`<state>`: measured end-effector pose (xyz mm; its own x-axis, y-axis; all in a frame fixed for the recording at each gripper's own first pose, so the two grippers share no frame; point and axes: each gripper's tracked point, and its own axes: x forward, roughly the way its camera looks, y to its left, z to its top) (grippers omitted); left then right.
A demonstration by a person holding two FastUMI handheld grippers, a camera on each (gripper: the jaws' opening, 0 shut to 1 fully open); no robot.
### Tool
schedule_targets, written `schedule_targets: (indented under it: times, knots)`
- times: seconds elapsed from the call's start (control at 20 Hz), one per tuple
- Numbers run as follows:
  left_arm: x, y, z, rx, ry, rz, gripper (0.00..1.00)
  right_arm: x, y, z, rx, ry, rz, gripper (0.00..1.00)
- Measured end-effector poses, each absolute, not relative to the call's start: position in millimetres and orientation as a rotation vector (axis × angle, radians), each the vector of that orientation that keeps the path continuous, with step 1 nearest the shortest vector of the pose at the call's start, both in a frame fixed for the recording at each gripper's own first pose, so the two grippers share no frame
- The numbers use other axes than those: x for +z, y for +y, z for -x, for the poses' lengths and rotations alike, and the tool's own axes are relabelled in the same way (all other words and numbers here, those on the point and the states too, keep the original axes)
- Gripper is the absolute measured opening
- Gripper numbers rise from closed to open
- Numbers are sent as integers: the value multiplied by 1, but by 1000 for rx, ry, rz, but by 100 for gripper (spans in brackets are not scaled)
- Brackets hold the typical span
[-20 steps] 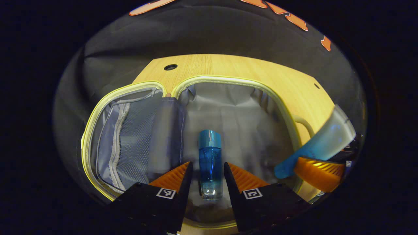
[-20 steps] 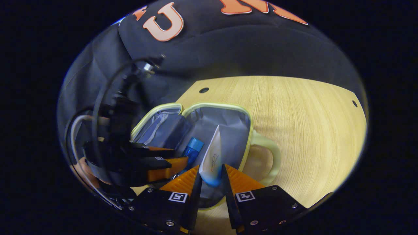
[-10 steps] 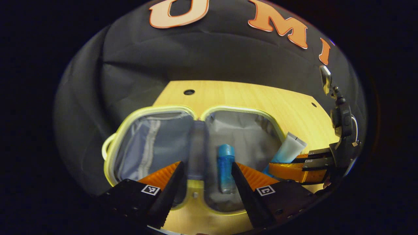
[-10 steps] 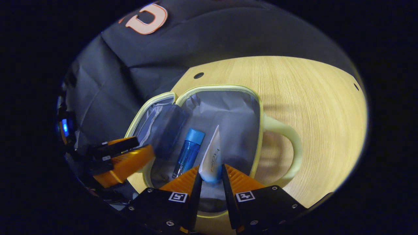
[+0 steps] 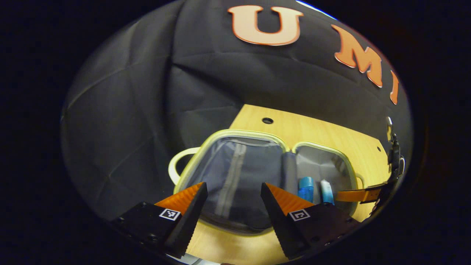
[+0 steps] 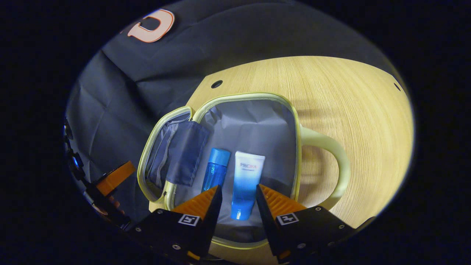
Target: First open the suitcase, pack the skin care products into it, and then close the suitcase.
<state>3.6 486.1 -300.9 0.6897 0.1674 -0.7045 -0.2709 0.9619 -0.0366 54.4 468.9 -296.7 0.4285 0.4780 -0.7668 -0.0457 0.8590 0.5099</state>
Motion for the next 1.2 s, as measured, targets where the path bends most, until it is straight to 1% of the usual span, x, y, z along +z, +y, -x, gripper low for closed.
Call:
schedule_targets:
  times: [0.05, 0.1, 0.15, 0.2, 0.25, 0.3, 0.4, 0.65, 0.75, 0.8, 1.0, 1.2]
  knots:
    - [-301, 500, -6, 266, 754, 152, 91, -294, 467, -55, 330, 1069, -440, 66]
    - [-300, 512, -8, 280, 739, 157, 91, -290, 463, -56, 316, 1044, -423, 73]
    - [-299, 523, -10, 295, 725, 161, 91, -283, 452, -57, 294, 1012, -402, 76]
    - [-296, 534, -11, 309, 712, 165, 91, -276, 443, -60, 270, 976, -383, 82]
    - [-294, 543, -10, 315, 707, 169, 91, -266, 433, -63, 240, 938, -365, 84]
    - [-294, 556, -8, 324, 699, 173, 91, -257, 422, -67, 208, 894, -351, 89]
    - [-299, 576, -8, 337, 697, 189, 91, -230, 394, -71, 138, 798, -332, 92]
    - [-315, 604, -16, 359, 694, 302, 92, -175, 326, -74, -26, 639, -262, 94]
    - [-325, 620, -19, 385, 694, 354, 89, -151, 303, -73, -69, 591, -214, 94]
    - [-328, 628, -21, 397, 692, 384, 93, -141, 295, -72, -85, 568, -192, 94]
    - [-354, 645, -32, 400, 732, 510, 93, -107, 283, -76, -110, 499, -136, 94]
    - [-385, 648, -40, 397, 785, 709, 94, -94, 281, -79, -119, 471, -145, 95]
